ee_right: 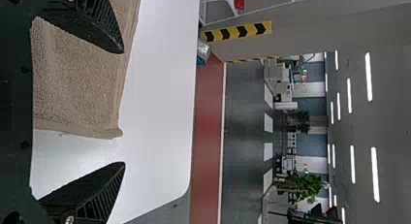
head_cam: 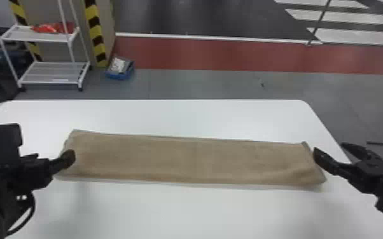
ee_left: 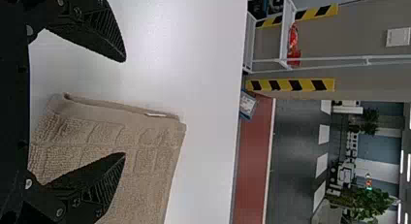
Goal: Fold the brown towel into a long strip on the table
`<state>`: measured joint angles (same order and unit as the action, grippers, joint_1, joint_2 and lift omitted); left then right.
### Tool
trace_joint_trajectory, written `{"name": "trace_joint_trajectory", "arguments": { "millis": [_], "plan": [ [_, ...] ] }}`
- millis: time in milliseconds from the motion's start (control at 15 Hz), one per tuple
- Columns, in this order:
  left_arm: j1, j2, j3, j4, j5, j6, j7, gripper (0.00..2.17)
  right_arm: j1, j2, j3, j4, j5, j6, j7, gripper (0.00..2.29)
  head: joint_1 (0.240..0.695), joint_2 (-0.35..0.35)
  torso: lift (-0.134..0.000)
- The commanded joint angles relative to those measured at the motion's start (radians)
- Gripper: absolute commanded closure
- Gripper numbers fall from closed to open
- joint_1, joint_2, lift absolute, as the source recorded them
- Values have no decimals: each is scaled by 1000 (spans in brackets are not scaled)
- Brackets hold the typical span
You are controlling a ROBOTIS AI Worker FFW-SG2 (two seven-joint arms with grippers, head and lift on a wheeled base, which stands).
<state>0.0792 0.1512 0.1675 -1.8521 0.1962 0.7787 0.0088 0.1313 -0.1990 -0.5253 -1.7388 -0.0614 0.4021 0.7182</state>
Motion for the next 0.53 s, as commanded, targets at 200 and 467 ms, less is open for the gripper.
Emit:
{"name": "trace_joint_trajectory", "arguments": {
  "millis": [200,467],
  "plan": [
    [-1,10,-5,4,-17,52,-18,593,-12,-2,1,33,-21,-1,14,63,695,-100,-115],
    [-3,19,-5,4,-17,61,-18,670,-22,-3,2,44,-25,-4,24,63,695,-96,-115]
  ]
}}
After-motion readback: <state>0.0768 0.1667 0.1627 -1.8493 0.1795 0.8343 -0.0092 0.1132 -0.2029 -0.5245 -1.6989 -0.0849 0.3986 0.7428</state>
